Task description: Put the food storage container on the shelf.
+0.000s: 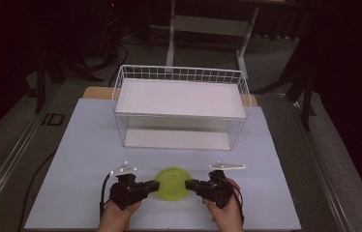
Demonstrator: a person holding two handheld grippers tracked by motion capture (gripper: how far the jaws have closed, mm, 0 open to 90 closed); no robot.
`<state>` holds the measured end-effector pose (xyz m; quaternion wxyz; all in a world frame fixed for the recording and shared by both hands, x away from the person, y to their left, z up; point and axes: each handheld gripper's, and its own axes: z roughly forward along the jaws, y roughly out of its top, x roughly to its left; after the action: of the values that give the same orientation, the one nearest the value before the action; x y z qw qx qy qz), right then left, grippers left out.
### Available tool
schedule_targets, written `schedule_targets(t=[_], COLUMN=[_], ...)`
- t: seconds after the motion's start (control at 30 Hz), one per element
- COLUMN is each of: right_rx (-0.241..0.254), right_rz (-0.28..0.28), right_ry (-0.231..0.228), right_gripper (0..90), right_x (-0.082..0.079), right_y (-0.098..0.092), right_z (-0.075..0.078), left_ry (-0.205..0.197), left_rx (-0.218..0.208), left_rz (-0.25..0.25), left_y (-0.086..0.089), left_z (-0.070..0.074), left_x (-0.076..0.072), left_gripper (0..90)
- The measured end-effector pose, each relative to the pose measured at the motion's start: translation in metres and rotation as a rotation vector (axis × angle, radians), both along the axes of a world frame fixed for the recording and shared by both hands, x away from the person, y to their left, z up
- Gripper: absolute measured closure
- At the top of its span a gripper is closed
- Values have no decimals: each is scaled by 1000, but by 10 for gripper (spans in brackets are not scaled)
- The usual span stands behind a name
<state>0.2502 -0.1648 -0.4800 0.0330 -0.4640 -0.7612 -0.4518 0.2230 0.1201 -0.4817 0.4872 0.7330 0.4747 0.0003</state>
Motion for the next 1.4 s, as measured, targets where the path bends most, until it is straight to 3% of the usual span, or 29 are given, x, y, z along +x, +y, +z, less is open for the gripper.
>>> schedule_targets(t=[0.27, 0.5, 0.7, 1.13, 1.4], right_rx=[0, -7, -5, -7, 4], right_rz=[-23, -40, -38, -38, -58], right_ry=[-94, -143, -191, -218, -246], right_gripper=[801, 803, 803, 803, 804], right_x=[2, 9, 17, 32, 45], right_y=[-3, -8, -8, -9, -9], right_z=[28, 53, 77, 110, 134], left_ry=[-57, -67, -104, -126, -151], left_rx=[-37, -82, -80, -88, -97], left_rz=[16, 19, 25, 24, 14], left_y=[-5, -7, -8, -9, -8], left_z=[23, 39, 62, 92, 115], left_x=[6, 18, 25, 41, 61], left_gripper=[820, 820, 820, 820, 818])
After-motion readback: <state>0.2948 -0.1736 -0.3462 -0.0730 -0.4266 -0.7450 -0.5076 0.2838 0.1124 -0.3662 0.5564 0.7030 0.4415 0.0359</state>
